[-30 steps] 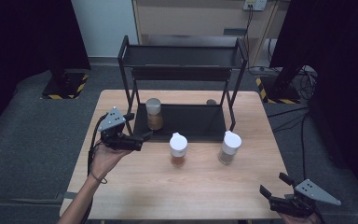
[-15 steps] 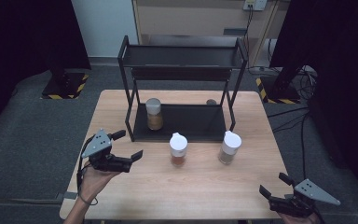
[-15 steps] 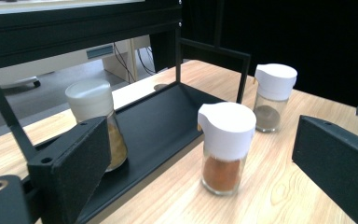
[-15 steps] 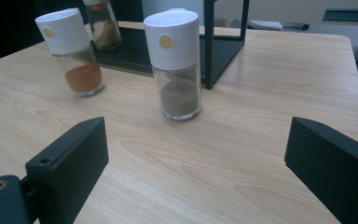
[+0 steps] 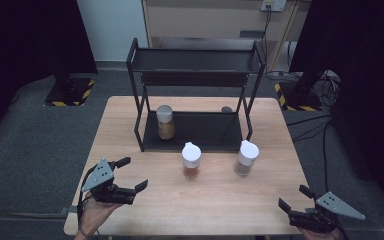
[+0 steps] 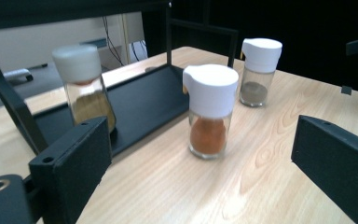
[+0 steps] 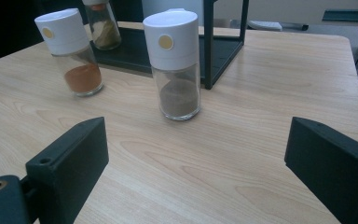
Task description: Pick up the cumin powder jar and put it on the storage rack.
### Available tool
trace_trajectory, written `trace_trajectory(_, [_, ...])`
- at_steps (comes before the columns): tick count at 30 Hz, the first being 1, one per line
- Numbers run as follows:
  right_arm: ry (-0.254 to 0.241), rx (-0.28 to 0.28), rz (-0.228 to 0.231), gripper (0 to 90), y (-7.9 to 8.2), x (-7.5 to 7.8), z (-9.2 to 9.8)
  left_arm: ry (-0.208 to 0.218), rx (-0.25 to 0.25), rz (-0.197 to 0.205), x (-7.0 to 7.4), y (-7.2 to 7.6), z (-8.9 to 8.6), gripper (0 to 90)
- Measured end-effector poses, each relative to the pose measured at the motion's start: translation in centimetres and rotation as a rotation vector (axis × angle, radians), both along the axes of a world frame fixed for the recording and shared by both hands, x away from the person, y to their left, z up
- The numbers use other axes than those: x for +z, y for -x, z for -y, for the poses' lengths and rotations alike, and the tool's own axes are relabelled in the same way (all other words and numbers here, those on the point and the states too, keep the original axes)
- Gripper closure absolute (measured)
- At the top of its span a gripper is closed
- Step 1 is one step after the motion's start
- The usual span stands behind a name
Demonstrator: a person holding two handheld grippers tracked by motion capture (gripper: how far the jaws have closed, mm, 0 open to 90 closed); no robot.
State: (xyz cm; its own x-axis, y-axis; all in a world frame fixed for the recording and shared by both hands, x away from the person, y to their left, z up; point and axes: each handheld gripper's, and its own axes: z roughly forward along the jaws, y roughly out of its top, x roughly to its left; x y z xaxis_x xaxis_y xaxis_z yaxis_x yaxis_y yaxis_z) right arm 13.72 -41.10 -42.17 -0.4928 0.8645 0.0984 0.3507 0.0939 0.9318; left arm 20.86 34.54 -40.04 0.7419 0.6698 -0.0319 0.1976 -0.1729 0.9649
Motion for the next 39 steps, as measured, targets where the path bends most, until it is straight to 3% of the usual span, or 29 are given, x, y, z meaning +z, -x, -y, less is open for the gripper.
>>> trace_trajectory(9, [0.003, 0.001, -0.001, 6.5, 0.0, 0.0, -0.1, 0.014, 0.009, -0.005, -2.1, 0.9, -0.9, 4.1])
trace_trajectory(16, [0.008, 0.001, 0.001, 6.6, -0.1, 0.0, -0.1, 0.035, 0.029, -0.039, -3.7, 1.1, -1.6, 4.2])
trace_trajectory(21, [0.007, 0.001, 0.001, 6.6, -0.1, 0.0, -0.1, -0.003, 0.051, -0.037, -4.5, 1.3, -1.7, 4.6])
trace_trajectory(23, [0.006, 0.002, 0.002, 6.6, -0.1, 0.0, -0.1, 0.003, 0.058, -0.048, -4.8, 1.3, -1.8, 4.5])
trace_trajectory(28, [0.004, 0.004, 0.0, 6.6, -0.1, 0.0, -0.1, 0.002, 0.076, -0.055, -5.1, 1.5, -1.9, 3.9])
trace_trajectory(31, [0.005, 0.007, 0.003, 6.6, -0.1, -0.1, 0.0, -0.032, 0.086, -0.043, -4.9, 1.7, -1.6, 3.7])
trace_trajectory(34, [0.006, 0.007, 0.003, 6.6, -0.1, 0.0, 0.0, -0.026, 0.074, -0.064, -5.0, 1.4, -1.8, 3.5])
trace_trajectory(39, [0.007, 0.006, 0.001, 6.6, -0.1, 0.0, 0.0, -0.028, 0.051, -0.063, -5.1, 1.2, -1.8, 3.5])
